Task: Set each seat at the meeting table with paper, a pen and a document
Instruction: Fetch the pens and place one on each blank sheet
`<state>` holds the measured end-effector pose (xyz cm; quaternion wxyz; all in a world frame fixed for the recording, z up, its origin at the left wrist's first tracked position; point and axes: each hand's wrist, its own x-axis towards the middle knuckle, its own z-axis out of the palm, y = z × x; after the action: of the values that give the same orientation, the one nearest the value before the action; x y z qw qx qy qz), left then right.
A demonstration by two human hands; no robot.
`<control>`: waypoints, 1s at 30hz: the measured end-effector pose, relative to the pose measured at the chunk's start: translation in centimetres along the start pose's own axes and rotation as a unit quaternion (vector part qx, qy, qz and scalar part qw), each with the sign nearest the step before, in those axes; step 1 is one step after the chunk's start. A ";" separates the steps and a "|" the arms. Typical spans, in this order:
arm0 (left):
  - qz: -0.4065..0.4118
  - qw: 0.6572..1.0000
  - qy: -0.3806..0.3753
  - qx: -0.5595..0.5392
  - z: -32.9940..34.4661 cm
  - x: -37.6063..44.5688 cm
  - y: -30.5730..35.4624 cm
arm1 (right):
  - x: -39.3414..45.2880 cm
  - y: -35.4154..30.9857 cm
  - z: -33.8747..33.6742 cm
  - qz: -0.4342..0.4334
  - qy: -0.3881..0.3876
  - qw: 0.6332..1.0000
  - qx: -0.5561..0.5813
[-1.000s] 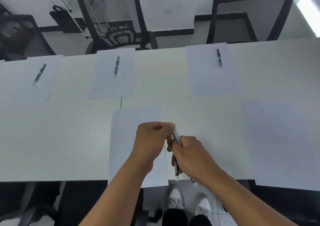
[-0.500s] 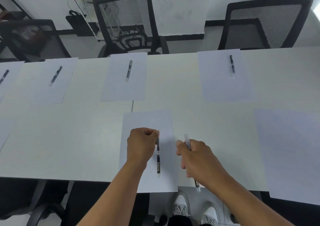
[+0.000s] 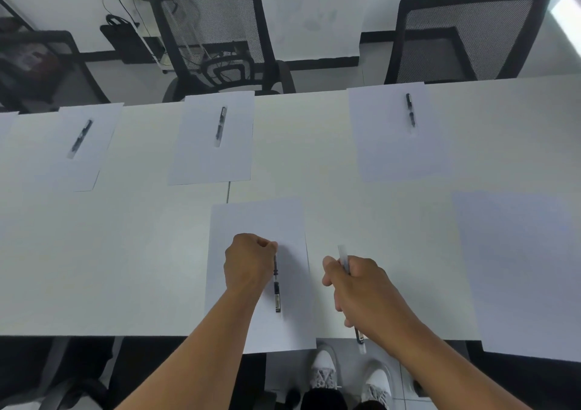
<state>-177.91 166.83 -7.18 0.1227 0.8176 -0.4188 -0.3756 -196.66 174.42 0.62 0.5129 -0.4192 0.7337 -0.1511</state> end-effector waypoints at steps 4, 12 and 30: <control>-0.001 1.000 -0.003 0.008 0.6 -0.2 -0.4 | 0.1 0.6 0.0 0.007 -0.003 1.000 0.006; 0.017 1.000 -0.013 0.006 1.0 -0.2 -0.4 | -0.2 1.4 -0.2 0.012 0.003 1.000 0.015; 0.049 0.998 -0.013 0.038 1.1 -3.2 2.2 | -2.4 2.0 -4.2 0.021 0.035 0.998 0.048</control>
<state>-181.16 168.05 -5.20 0.1049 0.7951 -0.4741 -0.3634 -201.00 176.64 2.64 0.5094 -0.3732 0.7519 -0.1896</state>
